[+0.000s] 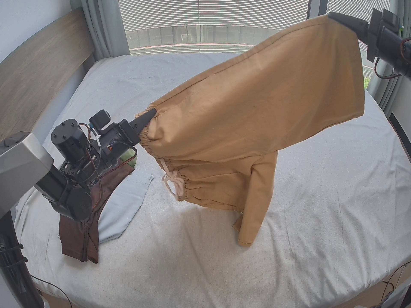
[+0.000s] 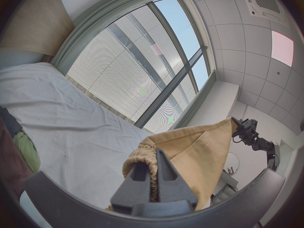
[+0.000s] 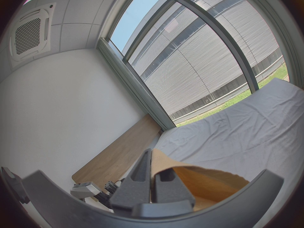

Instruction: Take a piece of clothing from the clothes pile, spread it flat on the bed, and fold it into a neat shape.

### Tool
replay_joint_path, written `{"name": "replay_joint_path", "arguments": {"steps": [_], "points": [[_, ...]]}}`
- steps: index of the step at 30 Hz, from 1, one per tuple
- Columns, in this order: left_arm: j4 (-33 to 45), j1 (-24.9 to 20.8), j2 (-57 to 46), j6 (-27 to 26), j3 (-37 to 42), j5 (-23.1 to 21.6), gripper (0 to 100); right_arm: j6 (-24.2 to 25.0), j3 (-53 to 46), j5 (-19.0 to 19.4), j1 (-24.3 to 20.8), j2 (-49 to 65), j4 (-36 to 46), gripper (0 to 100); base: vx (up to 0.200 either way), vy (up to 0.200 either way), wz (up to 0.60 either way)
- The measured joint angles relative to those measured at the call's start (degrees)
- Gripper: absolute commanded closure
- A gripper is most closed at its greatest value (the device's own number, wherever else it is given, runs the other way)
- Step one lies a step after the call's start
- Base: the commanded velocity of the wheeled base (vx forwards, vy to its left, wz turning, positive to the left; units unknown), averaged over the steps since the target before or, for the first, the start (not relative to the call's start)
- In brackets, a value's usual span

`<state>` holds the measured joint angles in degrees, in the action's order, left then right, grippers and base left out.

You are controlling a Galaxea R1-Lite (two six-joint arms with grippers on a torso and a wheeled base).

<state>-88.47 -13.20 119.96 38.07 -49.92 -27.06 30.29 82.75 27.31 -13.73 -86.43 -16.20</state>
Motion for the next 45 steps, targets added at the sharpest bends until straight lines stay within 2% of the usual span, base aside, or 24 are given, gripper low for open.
{"name": "replay_joint_path", "arguments": {"steps": [7,21,29,38,45], "points": [[0.04,2.07,-2.97,0.24,2.57,-0.57,100,0.02,-1.38,0.04,-0.29,-3.75,-0.24,100,0.0,0.0,0.0],[0.06,5.49,-5.38,0.22,2.88,-2.13,100,-0.07,-1.79,0.11,-0.29,-9.92,-0.41,100,0.0,0.0,0.0],[0.06,7.34,-6.06,0.22,3.04,-3.67,100,-0.2,-2.73,-0.18,-0.18,-13.35,-4.86,100,0.0,0.0,0.0],[0.01,8.98,-6.23,0.22,2.93,-4.88,100,-0.16,-3.01,-0.33,-0.02,-16.1,-5.63,100,0.0,0.0,0.0],[0.09,9.41,-6.01,0.24,2.95,-5.06,100,-0.18,-3.43,-1.78,0.04,-18.27,-9.14,100,0.0,0.0,0.0]]}}
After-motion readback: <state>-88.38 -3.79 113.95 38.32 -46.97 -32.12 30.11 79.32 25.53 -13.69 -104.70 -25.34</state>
